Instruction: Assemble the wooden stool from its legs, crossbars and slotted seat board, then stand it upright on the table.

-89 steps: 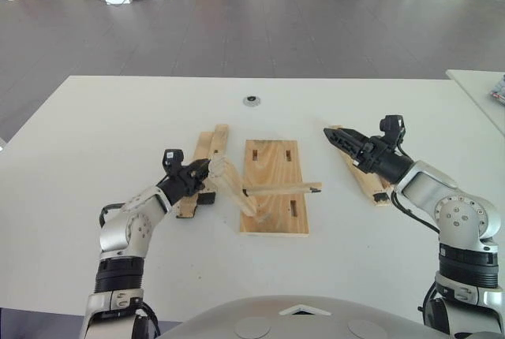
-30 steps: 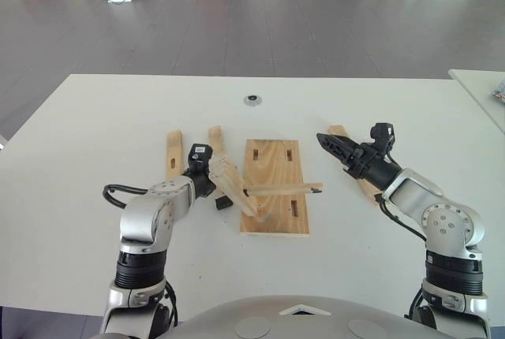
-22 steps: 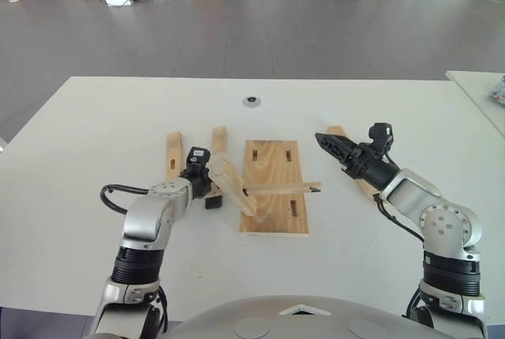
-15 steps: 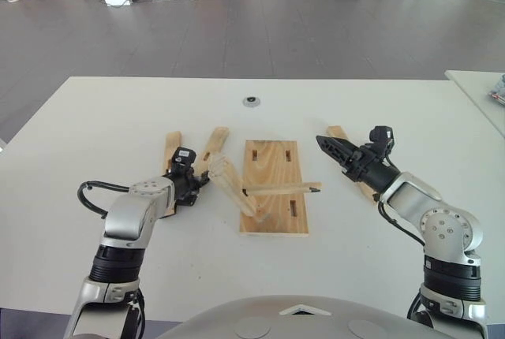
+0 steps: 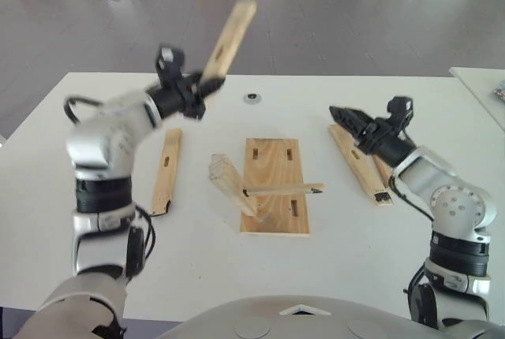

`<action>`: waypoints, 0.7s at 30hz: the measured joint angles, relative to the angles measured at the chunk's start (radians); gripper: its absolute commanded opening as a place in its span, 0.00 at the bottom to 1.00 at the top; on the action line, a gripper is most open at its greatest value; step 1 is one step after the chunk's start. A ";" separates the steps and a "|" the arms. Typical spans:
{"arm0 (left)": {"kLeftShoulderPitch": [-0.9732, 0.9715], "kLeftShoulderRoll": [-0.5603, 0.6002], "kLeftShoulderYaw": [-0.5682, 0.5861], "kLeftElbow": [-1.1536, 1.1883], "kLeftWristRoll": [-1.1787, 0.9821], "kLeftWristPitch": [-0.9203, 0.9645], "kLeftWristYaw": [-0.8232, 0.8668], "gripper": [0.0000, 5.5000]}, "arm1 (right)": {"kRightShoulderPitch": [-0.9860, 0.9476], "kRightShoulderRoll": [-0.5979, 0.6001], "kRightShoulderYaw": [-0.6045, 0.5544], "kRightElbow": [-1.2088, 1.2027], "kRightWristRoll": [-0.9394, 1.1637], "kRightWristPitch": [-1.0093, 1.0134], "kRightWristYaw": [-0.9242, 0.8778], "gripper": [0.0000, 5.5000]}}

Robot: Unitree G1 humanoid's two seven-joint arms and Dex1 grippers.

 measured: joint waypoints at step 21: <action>0.043 0.100 -0.040 -0.189 -0.545 0.281 -0.261 0.38 | -0.282 -0.158 -0.017 -0.052 0.702 0.027 0.067 0.56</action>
